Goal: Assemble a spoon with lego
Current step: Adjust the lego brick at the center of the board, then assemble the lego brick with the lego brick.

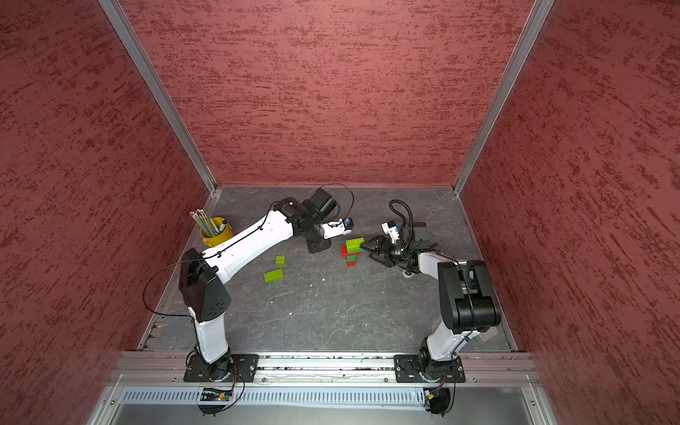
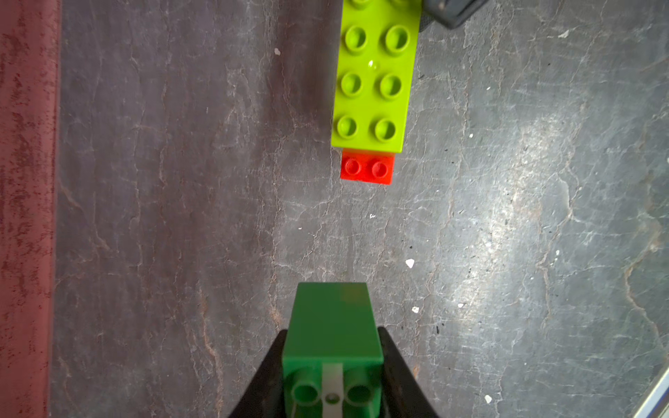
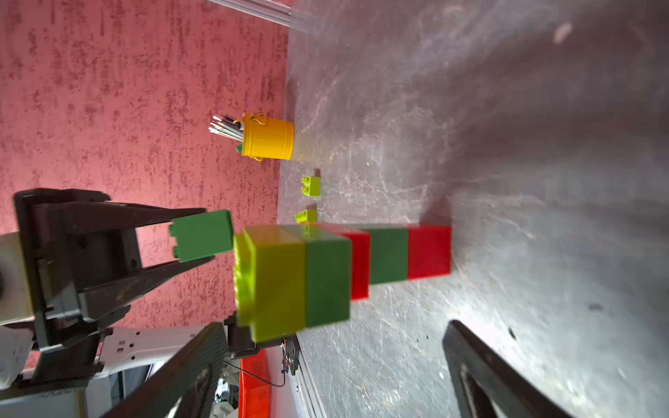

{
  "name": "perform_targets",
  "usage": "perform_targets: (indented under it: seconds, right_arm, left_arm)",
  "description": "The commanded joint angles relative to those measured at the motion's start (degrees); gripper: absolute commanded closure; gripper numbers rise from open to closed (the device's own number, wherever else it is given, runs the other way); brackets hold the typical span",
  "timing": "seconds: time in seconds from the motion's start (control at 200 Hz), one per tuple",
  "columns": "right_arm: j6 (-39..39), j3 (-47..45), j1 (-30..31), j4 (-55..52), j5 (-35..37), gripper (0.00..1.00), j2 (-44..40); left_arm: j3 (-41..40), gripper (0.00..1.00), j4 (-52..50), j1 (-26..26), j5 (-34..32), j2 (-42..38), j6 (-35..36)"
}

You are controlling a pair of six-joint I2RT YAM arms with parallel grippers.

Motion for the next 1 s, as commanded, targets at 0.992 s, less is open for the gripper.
perform_targets:
  seconds: [0.992]
  right_arm:
    - [-1.46, 7.13, 1.53, 4.09, -7.27, 0.19, 7.66]
  left_arm:
    - [13.81, 0.82, -6.17, -3.44, 1.23, 11.57, -5.50]
